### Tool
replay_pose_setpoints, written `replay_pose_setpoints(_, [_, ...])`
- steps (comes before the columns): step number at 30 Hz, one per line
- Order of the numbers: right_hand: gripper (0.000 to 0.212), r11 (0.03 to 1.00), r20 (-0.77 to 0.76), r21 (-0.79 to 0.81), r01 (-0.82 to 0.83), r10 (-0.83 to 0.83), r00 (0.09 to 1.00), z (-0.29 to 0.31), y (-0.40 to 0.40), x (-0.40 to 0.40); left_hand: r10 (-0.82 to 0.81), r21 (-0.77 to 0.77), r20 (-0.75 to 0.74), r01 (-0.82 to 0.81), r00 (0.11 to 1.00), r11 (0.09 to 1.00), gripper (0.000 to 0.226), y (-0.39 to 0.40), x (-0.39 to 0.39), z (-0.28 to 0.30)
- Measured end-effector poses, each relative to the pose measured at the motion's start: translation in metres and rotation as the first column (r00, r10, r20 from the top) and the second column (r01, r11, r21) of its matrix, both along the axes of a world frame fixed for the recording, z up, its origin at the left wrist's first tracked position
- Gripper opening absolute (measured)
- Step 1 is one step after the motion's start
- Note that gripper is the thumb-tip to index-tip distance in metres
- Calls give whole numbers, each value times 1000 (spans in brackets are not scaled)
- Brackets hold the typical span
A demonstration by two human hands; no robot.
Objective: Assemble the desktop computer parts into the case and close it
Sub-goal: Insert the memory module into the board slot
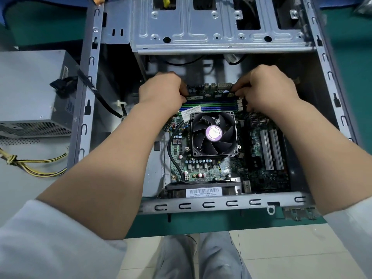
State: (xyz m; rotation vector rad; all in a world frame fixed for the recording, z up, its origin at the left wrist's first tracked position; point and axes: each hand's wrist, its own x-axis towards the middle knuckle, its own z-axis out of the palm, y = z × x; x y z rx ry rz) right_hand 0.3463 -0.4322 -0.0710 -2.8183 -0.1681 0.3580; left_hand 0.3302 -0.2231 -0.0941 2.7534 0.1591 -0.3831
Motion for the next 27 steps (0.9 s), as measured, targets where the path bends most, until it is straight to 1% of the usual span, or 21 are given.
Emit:
replay_pose_setpoints(4, [31,1000,7,-16,4,-4,1000,1,1,-1,-6,-1,-1,6,1000,1000,19,-1,-1,0])
replay_pose_setpoints(11, [21,999,31,-38,-23,24,999,-1,0,0,29,-19,35,-29,999,999,20,0,1,3])
replay_pose_setpoints(17, [28,998,22,-47,-37,38,999,-4,1,-1,2,-4,8,-2,1000,1000,18,-1,-1,5])
replay_pose_setpoints(21, [26,998,62,-57,-32,35,997,-6,0,0,12,-4,36,-12,999,1000,19,-1,-1,5])
replay_pose_setpoints(24, [26,998,48,-48,-29,32,998,-7,1,0,26,-31,9,-26,1000,999,19,0,-1,4])
replay_pose_setpoints(27, [26,999,39,-48,-25,27,999,-6,2,0,18,-19,3,-18,1000,1000,18,-1,-1,5])
